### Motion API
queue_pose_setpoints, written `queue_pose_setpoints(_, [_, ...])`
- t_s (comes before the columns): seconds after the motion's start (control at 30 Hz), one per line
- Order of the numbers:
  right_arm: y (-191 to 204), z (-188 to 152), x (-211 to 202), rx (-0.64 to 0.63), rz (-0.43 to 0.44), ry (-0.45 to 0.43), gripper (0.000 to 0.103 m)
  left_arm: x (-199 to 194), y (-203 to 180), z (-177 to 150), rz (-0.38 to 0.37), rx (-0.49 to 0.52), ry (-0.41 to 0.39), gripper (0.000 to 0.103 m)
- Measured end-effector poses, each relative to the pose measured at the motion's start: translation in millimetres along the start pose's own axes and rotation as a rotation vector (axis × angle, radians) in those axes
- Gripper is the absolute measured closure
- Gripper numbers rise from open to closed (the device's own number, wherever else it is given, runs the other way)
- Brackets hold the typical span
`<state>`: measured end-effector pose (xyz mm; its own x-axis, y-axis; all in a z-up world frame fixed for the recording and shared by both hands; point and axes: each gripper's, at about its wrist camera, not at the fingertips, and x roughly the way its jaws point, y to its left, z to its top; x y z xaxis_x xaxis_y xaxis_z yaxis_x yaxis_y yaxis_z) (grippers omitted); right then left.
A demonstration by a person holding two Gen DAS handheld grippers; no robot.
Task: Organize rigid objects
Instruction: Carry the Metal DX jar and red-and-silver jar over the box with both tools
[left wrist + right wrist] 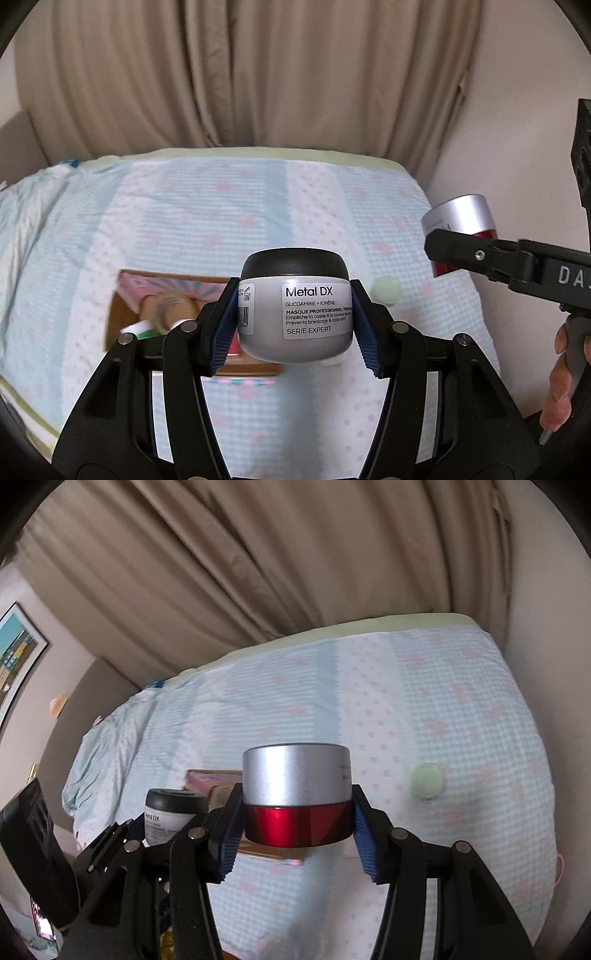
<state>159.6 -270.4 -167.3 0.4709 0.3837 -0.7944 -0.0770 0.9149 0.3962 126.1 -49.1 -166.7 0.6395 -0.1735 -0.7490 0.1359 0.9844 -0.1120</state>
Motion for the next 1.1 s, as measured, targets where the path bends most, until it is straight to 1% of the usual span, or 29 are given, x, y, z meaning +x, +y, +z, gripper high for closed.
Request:
queue_pose_setpoints(0.13, [47,-2,15,-0.027,0.019,0.009,0.054,-11,53,-1,0.006,-0.009,0.014,0.05])
queue_pose_setpoints(0.27, [83,-6,36,-0.008,0.016,0.021,0.054,-6,110,1,0.0,-0.01,0.046,0.05])
queue_pose_setpoints(0.43, [122,-14,77,0.048,0.001,0.052,0.054,11,179,8,-0.002,0.021,0.086,0.05])
queue_pose_setpoints(0.53, [139,-22,106,0.106,-0.013,0.07,0.054,31,215,9,-0.01,0.044,0.13,0.05])
queue_pose_setpoints(0.67, [151,-29,138,0.17,-0.035,0.094,0.054,63,246,7,-0.015,0.068,0.188,0.05])
queue_pose_setpoints(0.8, [150,-37,170,0.213,-0.075,0.139,0.054,100,268,3,-0.023,0.052,0.246,0.05])
queue_pose_setpoints(0.93, [140,-44,201,0.243,-0.111,0.197,0.054,132,280,-5,-0.031,0.04,0.302,0.05])
queue_pose_setpoints(1.1, [117,-49,236,0.287,-0.138,0.25,0.054,176,282,-16,-0.044,0.061,0.38,0.05])
